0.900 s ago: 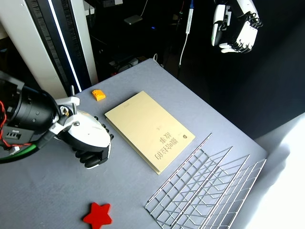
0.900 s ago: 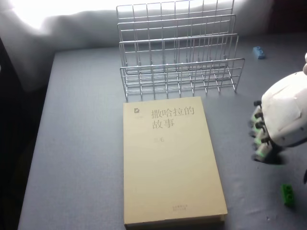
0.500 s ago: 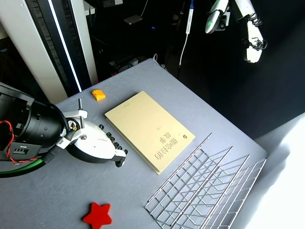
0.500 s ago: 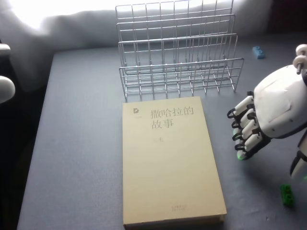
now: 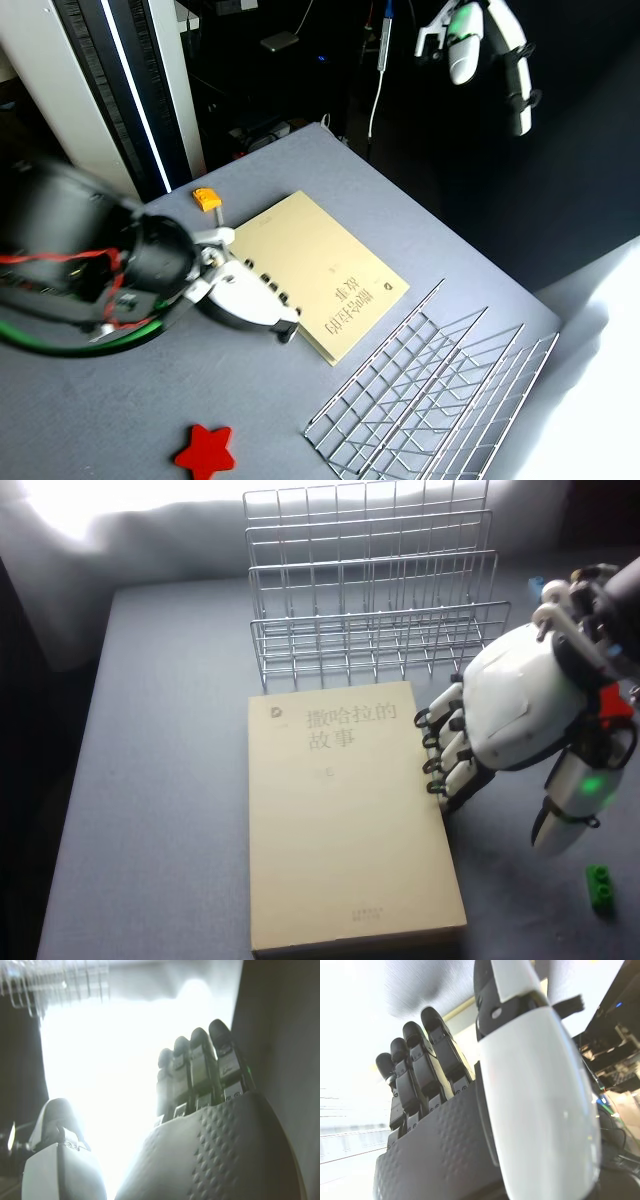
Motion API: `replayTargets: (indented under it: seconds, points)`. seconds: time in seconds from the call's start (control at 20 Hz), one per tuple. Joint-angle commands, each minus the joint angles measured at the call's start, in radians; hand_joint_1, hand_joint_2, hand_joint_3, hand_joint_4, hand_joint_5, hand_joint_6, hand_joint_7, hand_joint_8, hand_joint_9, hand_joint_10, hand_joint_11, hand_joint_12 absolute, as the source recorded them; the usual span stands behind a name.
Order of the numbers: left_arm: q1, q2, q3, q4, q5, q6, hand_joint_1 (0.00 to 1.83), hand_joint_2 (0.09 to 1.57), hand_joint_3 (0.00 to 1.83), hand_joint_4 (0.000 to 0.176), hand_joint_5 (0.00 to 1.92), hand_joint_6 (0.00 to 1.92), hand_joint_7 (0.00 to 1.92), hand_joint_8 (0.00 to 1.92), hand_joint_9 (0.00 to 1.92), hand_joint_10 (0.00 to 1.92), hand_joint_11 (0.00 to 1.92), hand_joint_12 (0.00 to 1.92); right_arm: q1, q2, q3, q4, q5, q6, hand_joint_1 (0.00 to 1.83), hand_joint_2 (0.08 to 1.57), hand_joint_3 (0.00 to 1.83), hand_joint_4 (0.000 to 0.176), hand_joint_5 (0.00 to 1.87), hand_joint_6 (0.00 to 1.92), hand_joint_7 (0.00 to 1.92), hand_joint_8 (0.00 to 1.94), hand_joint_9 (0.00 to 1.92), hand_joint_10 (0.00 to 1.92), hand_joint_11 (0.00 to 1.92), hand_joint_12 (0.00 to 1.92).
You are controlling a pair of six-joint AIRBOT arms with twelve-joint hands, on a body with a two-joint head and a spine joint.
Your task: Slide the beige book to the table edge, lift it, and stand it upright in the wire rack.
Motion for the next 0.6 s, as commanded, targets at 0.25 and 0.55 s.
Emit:
replayTargets:
  seconds: [0.25,0.55]
  points:
    - [0.008,-0.047,0.072,-0.139,-0.091,0.062,0.36,0.99,0.00,0.000,0.24,0.00,0.22,0.00,0.16,0.00,0.00,0.46,-0.011,-0.040,0.011,0.025,-0.067,0.046,0.17,1.14,0.00,0.000,0.26,0.00,0.27,0.00,0.26,0.00,0.00,0.77]
    - [0.016,-0.113,0.175,-0.050,0.003,-0.001,0.35,1.00,0.00,0.000,0.17,0.00,0.16,0.00,0.13,0.00,0.00,0.41,-0.014,-0.086,0.026,0.025,-0.087,0.070,0.18,1.15,0.00,0.000,0.28,0.00,0.26,0.01,0.25,0.01,0.00,0.65]
